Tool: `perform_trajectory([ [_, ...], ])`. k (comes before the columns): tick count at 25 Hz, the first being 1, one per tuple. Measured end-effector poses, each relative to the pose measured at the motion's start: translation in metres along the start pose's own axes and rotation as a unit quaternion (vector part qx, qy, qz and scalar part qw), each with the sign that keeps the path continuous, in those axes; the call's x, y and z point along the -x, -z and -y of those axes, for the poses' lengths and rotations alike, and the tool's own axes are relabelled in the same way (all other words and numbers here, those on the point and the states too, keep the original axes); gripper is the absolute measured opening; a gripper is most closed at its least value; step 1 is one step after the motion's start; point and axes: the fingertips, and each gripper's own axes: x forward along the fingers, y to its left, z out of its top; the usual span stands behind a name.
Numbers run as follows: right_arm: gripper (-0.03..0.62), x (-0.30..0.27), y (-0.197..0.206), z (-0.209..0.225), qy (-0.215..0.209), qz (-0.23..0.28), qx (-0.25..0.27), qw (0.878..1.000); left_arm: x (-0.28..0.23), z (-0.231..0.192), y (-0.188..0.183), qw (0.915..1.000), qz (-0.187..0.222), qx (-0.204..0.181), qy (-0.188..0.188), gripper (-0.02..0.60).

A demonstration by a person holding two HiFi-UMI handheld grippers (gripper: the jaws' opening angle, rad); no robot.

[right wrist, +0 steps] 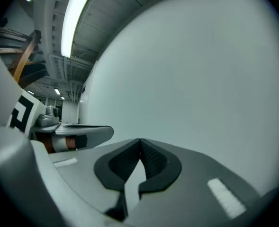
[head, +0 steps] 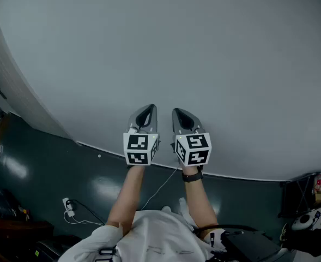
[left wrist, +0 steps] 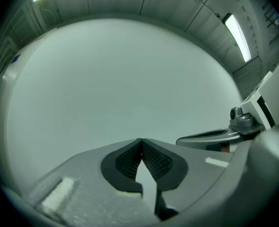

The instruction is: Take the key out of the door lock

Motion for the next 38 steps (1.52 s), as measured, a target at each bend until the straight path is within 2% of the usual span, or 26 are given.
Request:
perform_trajectory([
  [4,0.005,0.014,0.008,-0.001,0.000,-0.002,0.000,1.000,0.006,0.015,0.009,0.9998,-0.014,-0.010,0.002,0.002],
  [8,0.005,0.008,0.015,-0.004,0.004,-0.004,-0.002,1.000,0.025,-0.005,0.011,0.9957,-0.008,-0.062,-0.068,0.002],
  [11,0.006,-0.004,0.021,-0.026,-0.020,-0.010,-0.014,1.000,0.046,-0.028,0.012,0.9938,-0.003,-0.050,-0.099,0.002],
  [14,0.006,-0.017,0.017,-0.059,-0.041,-0.013,0.003,0.999,0.068,-0.051,0.005,0.9923,-0.004,-0.046,-0.115,0.000],
  [19,0.023,-0.050,0.000,-0.142,-0.070,0.012,0.047,0.996,0.102,-0.112,0.003,0.9889,-0.005,-0.041,-0.143,0.000],
  [24,0.023,-0.094,-0.017,-0.234,-0.127,0.018,0.045,0.991,0.135,-0.191,-0.013,0.9823,0.009,-0.053,-0.179,0.002],
  [29,0.020,-0.135,-0.039,-0.314,-0.158,0.036,0.046,0.986,0.179,-0.283,-0.027,0.9737,0.020,-0.052,-0.221,0.002],
  [34,0.021,-0.176,-0.040,-0.422,-0.223,0.035,0.049,0.973,0.247,-0.377,-0.024,0.9574,0.013,-0.042,-0.285,0.002],
  [38,0.020,-0.186,-0.035,-0.496,-0.278,0.033,0.057,0.958,0.313,-0.428,-0.014,0.9365,0.007,-0.026,-0.350,0.002],
])
